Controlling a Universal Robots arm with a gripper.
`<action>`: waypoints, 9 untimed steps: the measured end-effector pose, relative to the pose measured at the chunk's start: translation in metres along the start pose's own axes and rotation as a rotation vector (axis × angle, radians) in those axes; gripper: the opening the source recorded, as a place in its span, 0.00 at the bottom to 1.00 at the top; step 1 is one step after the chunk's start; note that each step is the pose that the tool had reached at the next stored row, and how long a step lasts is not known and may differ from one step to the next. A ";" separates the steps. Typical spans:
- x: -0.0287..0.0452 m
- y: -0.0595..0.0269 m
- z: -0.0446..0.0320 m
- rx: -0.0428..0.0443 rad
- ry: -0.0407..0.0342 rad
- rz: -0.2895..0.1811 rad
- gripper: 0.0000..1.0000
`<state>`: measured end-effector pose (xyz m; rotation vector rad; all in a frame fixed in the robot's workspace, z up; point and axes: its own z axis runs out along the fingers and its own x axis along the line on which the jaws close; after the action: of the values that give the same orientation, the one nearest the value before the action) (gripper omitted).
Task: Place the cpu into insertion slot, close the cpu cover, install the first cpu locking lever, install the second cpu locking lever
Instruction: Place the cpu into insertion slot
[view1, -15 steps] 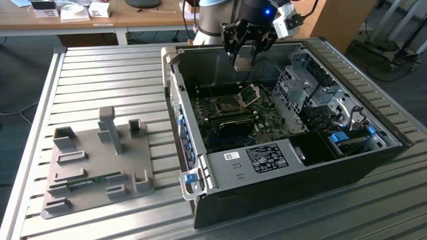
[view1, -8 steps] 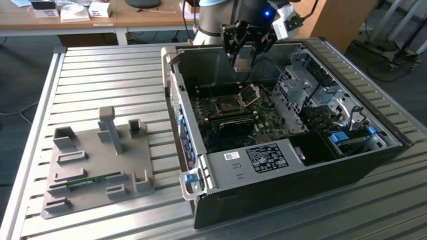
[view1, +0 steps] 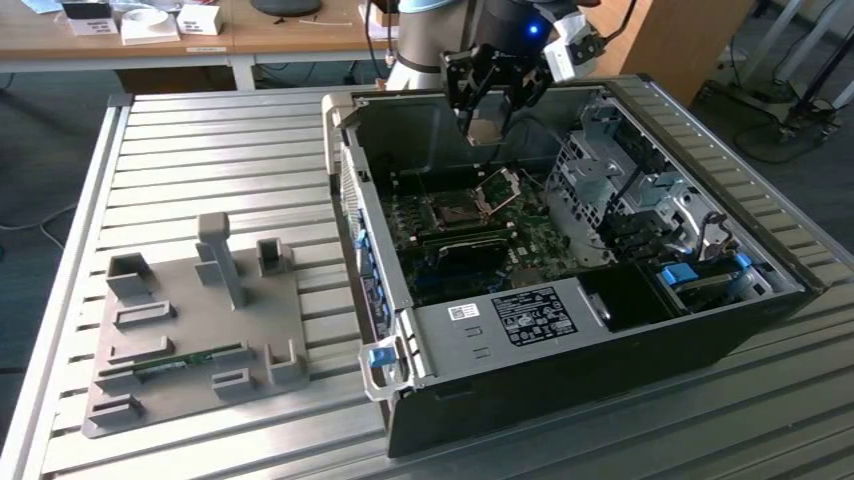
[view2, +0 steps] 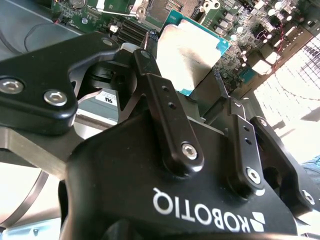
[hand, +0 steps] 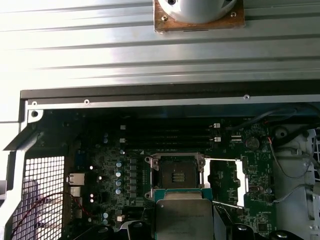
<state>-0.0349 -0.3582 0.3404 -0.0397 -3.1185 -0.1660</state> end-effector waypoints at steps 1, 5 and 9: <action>0.0000 0.0000 0.0000 0.0001 0.0000 0.000 0.54; 0.0000 0.0000 0.0002 -0.0001 0.0000 0.000 0.54; 0.0000 -0.0001 0.0009 -0.0004 -0.0002 0.000 0.54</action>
<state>-0.0349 -0.3582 0.3394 -0.0397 -3.1186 -0.1666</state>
